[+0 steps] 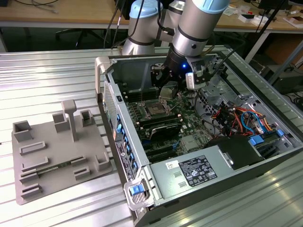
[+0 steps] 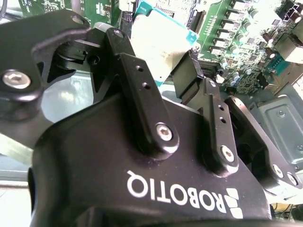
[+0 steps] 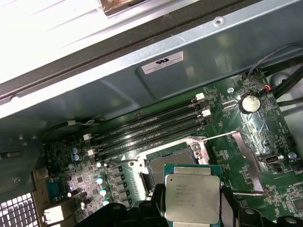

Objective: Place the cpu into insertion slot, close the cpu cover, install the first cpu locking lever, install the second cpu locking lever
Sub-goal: 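Place the cpu into insertion slot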

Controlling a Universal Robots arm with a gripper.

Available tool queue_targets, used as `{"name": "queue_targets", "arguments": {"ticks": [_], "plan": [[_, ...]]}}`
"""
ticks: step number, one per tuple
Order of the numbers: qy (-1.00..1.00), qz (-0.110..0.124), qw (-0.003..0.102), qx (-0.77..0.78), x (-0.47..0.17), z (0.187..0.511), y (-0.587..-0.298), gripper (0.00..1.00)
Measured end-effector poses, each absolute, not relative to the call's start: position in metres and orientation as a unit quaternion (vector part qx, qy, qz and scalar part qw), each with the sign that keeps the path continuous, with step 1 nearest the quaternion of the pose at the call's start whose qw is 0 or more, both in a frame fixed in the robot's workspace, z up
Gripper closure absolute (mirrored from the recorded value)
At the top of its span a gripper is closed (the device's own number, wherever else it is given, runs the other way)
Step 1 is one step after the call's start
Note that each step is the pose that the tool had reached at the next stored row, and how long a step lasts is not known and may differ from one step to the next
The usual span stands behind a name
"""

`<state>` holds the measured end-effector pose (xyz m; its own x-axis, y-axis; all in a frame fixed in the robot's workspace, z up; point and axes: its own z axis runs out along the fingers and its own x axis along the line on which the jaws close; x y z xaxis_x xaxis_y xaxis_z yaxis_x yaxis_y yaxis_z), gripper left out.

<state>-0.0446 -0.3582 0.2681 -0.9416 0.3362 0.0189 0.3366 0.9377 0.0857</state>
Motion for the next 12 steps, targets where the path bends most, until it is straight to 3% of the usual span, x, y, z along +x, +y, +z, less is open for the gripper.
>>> {"name": "queue_targets", "arguments": {"ticks": [12], "plan": [[-0.983, -0.044, 0.002, -0.177, -0.0446, 0.2679, -0.3582, 0.45]]}}
